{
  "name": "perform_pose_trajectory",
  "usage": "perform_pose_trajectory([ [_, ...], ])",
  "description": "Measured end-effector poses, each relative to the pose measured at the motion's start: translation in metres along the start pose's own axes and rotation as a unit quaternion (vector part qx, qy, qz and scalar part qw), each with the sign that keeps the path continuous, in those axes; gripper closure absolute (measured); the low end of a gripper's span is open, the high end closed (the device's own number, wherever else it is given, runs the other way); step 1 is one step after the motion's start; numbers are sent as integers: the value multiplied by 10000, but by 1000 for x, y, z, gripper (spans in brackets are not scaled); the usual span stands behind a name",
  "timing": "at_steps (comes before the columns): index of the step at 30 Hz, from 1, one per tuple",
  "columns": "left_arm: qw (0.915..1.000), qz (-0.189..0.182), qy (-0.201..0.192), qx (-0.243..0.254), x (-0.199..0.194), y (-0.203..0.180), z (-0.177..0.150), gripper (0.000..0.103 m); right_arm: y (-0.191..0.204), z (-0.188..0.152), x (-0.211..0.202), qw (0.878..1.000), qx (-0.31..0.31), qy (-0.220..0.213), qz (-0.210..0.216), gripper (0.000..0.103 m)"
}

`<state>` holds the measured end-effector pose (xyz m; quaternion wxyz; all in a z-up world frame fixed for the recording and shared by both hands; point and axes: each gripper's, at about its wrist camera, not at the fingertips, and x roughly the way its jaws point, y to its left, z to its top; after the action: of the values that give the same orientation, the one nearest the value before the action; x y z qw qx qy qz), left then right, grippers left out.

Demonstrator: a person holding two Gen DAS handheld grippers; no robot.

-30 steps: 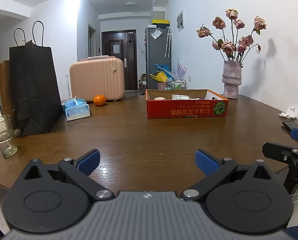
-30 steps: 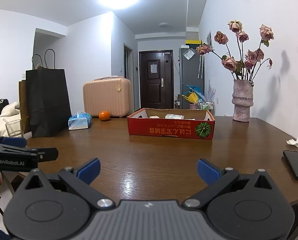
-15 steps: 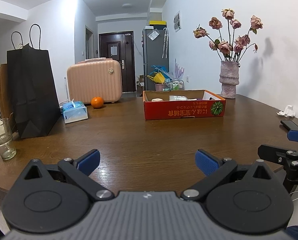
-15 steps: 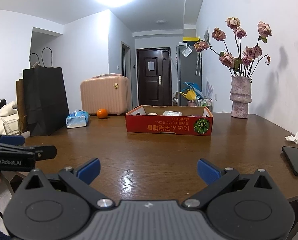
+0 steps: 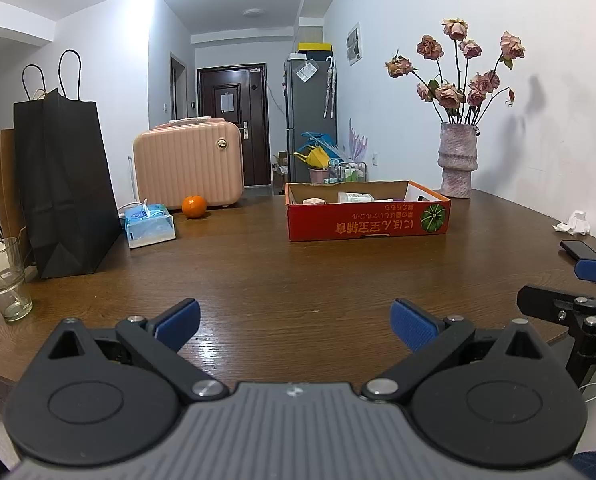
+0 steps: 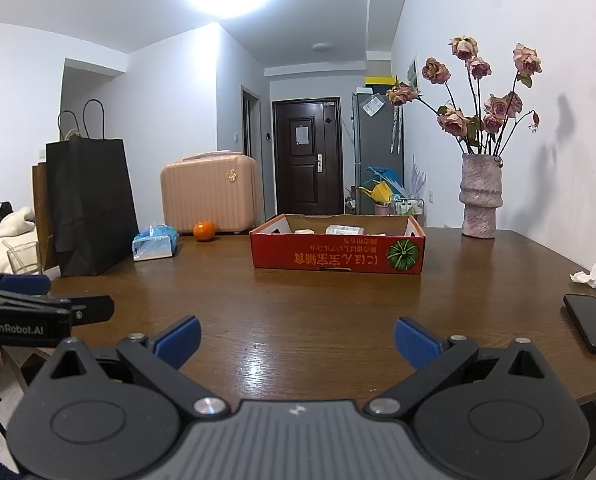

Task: Organize rigid objects

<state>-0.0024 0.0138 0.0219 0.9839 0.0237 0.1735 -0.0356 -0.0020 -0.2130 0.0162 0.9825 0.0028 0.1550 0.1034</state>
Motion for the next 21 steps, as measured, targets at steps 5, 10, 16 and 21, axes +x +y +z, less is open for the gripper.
perform_pose_trajectory([
  [5,10000,-5,4,-3,0,0,0,0,2,-1,0,10000,-48,14,15,0],
  [10,10000,-7,12,1,0,0,0,0,2,0,0,10000,-46,11,7,0],
  [16,10000,-15,9,1,0,-1,0,0,2,0,1,10000,-52,31,1,0],
  [21,10000,-31,21,6,0,-2,0,0,2,0,0,10000,-57,28,-6,0],
])
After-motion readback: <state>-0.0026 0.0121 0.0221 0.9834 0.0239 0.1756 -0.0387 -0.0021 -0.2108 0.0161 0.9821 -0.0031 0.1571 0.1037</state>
